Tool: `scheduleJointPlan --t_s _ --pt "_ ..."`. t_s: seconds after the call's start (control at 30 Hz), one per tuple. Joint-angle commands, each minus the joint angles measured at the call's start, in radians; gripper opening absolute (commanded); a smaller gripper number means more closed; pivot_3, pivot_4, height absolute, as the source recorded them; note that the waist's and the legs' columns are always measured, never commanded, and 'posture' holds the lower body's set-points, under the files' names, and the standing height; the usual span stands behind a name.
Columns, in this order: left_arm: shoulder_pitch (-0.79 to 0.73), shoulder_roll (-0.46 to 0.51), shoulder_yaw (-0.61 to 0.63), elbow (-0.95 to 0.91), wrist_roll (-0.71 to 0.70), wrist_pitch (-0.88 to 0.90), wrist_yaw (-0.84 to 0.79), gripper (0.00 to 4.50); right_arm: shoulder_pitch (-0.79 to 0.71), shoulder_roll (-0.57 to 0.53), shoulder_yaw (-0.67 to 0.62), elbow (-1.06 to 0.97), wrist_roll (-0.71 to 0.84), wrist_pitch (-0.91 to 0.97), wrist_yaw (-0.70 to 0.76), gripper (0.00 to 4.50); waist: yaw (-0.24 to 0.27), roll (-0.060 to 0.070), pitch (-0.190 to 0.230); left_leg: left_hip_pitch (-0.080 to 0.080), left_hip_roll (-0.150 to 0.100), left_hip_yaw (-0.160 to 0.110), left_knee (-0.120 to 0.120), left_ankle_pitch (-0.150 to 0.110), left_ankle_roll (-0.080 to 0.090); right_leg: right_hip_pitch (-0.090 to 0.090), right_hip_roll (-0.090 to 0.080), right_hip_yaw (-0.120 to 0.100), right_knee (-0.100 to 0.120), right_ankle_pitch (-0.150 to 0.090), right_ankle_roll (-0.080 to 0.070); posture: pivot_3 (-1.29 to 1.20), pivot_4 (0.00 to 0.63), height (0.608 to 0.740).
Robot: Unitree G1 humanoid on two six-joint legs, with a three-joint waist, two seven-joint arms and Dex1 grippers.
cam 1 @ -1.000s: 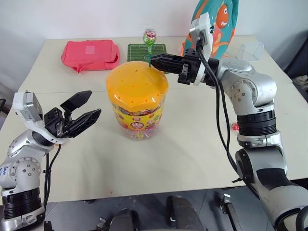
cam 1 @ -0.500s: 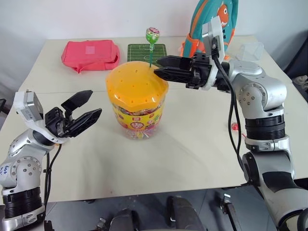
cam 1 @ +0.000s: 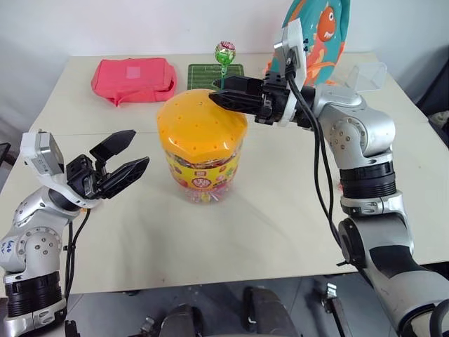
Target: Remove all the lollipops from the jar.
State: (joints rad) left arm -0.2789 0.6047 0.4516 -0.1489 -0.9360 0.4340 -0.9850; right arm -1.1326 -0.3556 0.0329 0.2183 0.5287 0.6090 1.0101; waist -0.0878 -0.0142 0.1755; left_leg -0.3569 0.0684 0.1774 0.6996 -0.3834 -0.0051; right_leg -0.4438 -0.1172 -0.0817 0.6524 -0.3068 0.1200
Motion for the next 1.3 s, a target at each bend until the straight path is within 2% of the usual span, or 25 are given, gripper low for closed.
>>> scheduleJointPlan --t_s 0.03,0.07,0.1,0.33,0.5,0.63,0.73,0.87,1.0,1.07,1.13,1.3 --pt "-0.019 0.0 0.008 -0.023 -0.003 -0.024 0.002 4.5 -0.031 0.002 -0.032 -0.018 0.014 -0.023 0.001 0.47 0.0 0.0 0.0 0.0 0.0 0.0 0.0 0.0 0.0 0.0 0.0 0.0 0.0 0.0 0.0 0.0 0.15 0.74" --pt "-0.025 -0.001 0.009 -0.021 -0.004 -0.025 0.004 4.5 -0.031 0.0 -0.037 -0.014 0.014 -0.028 0.0 0.11 0.0 0.0 0.0 0.0 0.0 0.0 0.0 0.0 0.0 0.0 0.0 0.0 0.0 0.0 0.0 0.0 0.15 0.74" --pt "-0.029 -0.002 0.01 -0.02 -0.006 -0.026 0.005 4.5 -0.032 -0.001 -0.045 -0.013 0.017 -0.032 0.0 0.05 0.0 0.0 0.0 0.0 0.0 0.0 0.0 0.0 0.0 0.0 0.0 0.0 0.0 0.0 0.0 0.0 0.15 0.74" --pt "-0.072 -0.006 0.008 -0.012 -0.023 -0.016 0.008 4.5 -0.089 -0.012 -0.157 0.018 0.101 -0.022 -0.02 0.05 0.001 0.0 0.0 0.0 0.0 0.0 0.0 0.0 0.0 0.0 0.0 0.0 0.0 0.0 0.0 0.0 0.15 0.74" --pt "-0.133 -0.006 0.014 -0.018 -0.06 0.004 0.017 4.5 -0.157 -0.142 -0.277 0.1 0.142 0.038 -0.046 0.05 0.006 0.0 0.0 -0.001 0.0 -0.001 0.001 0.0 0.0 0.0 0.0 0.0 0.0 0.0 0.0 0.0 0.15 0.74" --pt "-0.148 0.015 0.026 -0.054 -0.114 0.047 0.025 4.5 -0.024 -0.405 -0.26 0.045 0.078 0.141 -0.001 0.05 0.014 -0.001 0.0 -0.002 -0.001 -0.004 -0.001 0.0 0.0 0.0 -0.001 -0.001 -0.001 0.0 0.0 0.0 0.15 0.74" --pt "-0.128 0.039 0.018 -0.069 -0.112 0.061 0.001 4.5 0.103 -0.54 -0.23 -0.028 0.063 0.226 0.02 0.05 0.012 -0.001 0.0 -0.003 -0.001 -0.003 -0.002 0.0 0.0 0.0 -0.001 -0.001 -0.004 0.0 0.0 0.0 0.15 0.74" --pt "-0.098 0.109 -0.014 -0.083 -0.073 0.073 -0.081 4.5 0.335 -0.705 -0.217 -0.098 0.003 0.23 0.064 0.05 0.007 0.0 0.001 -0.003 -0.001 -0.002 -0.002 0.0 0.0 0.0 0.0 0.0 -0.006 0.0 0.0 0.0 0.15 0.74" --pt "-0.047 0.215 -0.089 -0.076 0.045 0.018 -0.231 4.5 0.533 -0.777 -0.22 -0.134 -0.045 0.27 0.022 0.05 0.011 0.0 0.001 -0.002 -0.001 0.001 0.0 0.0 0.0 0.0 0.0 0.002 -0.007 0.0 0.0 0.0 0.15 0.74" --pt "-0.03 0.241 -0.123 -0.061 0.101 -0.028 -0.289 4.5 0.615 -0.815 -0.157 -0.156 -0.129 0.25 -0.019 0.05 0.016 0.0 0.001 -0.002 -0.001 0.002 0.0 0.0 0.0 0.001 0.001 0.002 -0.007 0.0 0.0 0.0 0.15 0.74" --pt "-0.007 0.245 -0.162 -0.064 0.156 -0.087 -0.344 4.5 0.65 -0.818 -0.091 -0.155 -0.228 0.268 -0.118 0.05 0.02 0.001 0.0 -0.002 -0.001 0.003 0.0 0.0 0.0 0.0 0.001 0.003 -0.009 0.0 0.0 0.0 0.15 0.74" --pt "-0.003 0.245 -0.192 -0.054 0.181 -0.11 -0.385 4.5 0.679 -0.788 -0.059 -0.151 -0.257 0.297 -0.152 0.05 0.034 0.002 0.001 -0.002 0.0 0.005 0.0 0.0 0.0 0.0 0.001 0.004 -0.009 0.0 0.0 0.0 0.15 0.74"
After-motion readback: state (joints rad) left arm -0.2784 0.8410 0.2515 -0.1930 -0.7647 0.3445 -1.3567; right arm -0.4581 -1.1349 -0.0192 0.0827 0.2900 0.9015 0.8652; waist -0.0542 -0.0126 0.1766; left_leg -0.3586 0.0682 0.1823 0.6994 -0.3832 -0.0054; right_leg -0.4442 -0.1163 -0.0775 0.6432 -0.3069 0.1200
